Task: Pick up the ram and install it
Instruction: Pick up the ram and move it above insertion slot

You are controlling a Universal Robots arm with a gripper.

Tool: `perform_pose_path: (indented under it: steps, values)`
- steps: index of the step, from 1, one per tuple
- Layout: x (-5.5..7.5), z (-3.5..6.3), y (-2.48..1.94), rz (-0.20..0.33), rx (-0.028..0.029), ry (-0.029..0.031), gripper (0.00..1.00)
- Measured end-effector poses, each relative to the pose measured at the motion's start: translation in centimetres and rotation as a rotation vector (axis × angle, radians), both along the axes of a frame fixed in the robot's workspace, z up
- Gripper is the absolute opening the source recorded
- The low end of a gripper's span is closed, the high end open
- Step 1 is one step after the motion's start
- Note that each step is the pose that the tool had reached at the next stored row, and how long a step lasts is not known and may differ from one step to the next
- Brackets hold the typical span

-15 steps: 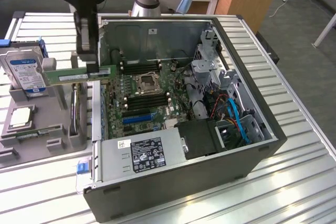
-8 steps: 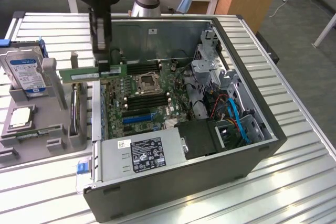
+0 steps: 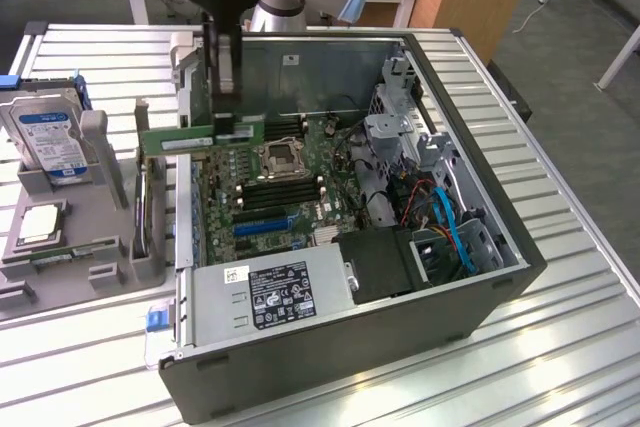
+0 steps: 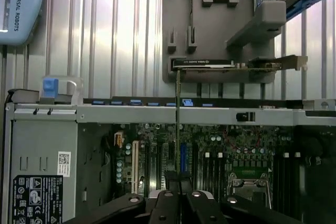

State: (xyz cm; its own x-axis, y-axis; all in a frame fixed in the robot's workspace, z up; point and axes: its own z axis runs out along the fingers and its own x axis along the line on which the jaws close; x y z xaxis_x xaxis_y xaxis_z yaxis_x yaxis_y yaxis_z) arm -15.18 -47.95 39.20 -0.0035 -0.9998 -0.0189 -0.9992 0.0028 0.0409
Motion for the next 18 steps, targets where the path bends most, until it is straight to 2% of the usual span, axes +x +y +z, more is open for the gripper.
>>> perform_pose_path:
  steps: [18]
  values:
    - [6.2,0.0,0.0,0.0,0.0,0.0,0.12]
